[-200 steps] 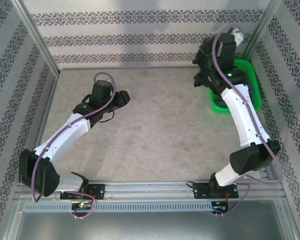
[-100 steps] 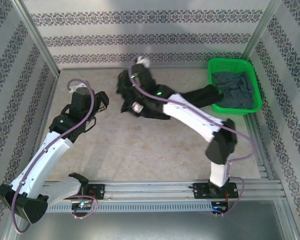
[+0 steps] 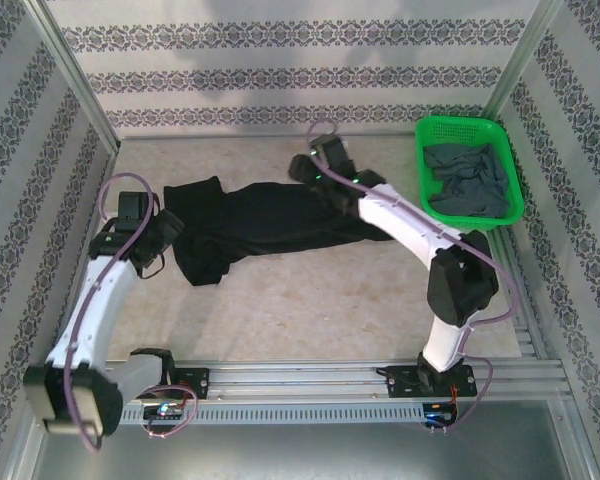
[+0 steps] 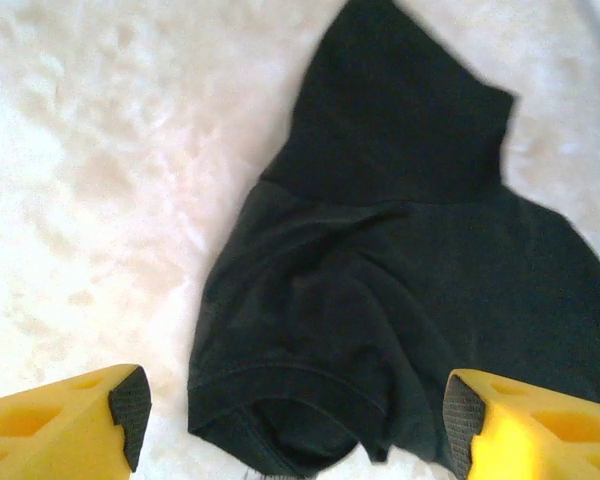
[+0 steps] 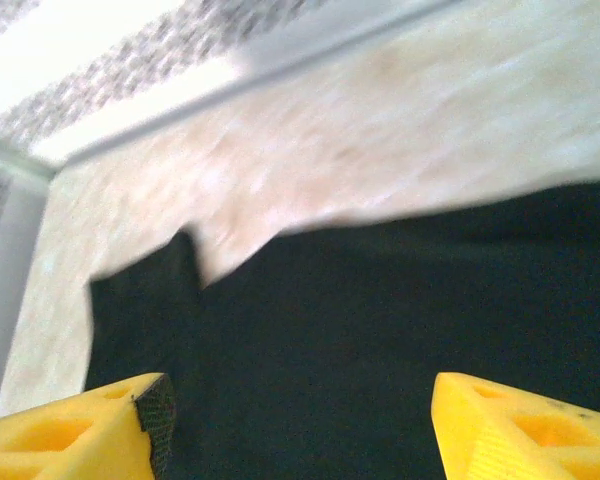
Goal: Fold and stack the t-shirts
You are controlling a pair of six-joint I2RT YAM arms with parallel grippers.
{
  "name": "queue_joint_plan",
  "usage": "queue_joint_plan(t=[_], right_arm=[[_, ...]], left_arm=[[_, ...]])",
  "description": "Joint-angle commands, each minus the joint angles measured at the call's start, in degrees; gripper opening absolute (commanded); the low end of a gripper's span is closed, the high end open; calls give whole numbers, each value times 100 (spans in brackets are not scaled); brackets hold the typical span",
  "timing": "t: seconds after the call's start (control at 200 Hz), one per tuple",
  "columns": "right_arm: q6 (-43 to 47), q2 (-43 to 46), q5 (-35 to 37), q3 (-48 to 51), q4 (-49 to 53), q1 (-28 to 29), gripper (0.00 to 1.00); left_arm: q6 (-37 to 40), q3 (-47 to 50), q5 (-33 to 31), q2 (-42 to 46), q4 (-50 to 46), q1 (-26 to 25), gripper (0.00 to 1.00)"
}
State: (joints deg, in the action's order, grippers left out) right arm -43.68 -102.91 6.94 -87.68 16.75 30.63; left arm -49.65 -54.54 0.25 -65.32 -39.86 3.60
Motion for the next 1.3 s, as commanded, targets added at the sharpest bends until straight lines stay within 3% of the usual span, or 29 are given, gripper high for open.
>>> queue_joint_plan(t=[0.0, 0.2, 0.395, 0.515, 0.545, 0.56, 0.605, 0.635, 0.804, 1.009, 1.109, 1.294], right_arm=[[296, -218, -255, 52, 422, -355, 69], [320, -823, -1073, -490, 1063, -982, 69], [343, -1144, -1180, -727, 1368, -1264, 69], [252, -1365, -908, -876, 1426, -1443, 69], [222, -1442, -820, -947, 1448, -1490, 69], [212, -1483, -778, -975, 1453, -1510, 69], [173, -1625, -613, -1112, 1478, -1564, 69], [155, -1725, -487, -1215, 1517, -1592, 69], [-146, -2376, 64, -1971, 2034, -1761, 69], [-458, -2310, 195, -1964, 2236, -1790, 64], [-657, -2174, 11, -1703, 2435, -1727, 63], [-1166, -1792, -521, -623, 1871, -1588, 62]], left_arm=[[-225, -29, 892, -882, 830, 493, 77], [345, -1095, 1145, -3069, 1216, 1094, 76], [543, -1803, 1807, -4532, 1545, 1122, 68], [487, -1829, 2175, -4978, 2037, 949, 55], [454, -1857, 2244, -5046, 2111, 912, 47], [441, -1857, 2285, -5070, 2154, 899, 37], [368, -1812, 2309, -5060, 2247, 885, 11], [328, -1765, 2226, -4998, 2250, 897, 0], [443, -1182, 1390, -3853, 1947, 1184, 0], [629, -646, 1188, -2257, 1904, 1888, 0], [635, -705, 1087, -1975, 1971, 1943, 0], [2, -866, 1761, -2169, 3002, 1765, 0]])
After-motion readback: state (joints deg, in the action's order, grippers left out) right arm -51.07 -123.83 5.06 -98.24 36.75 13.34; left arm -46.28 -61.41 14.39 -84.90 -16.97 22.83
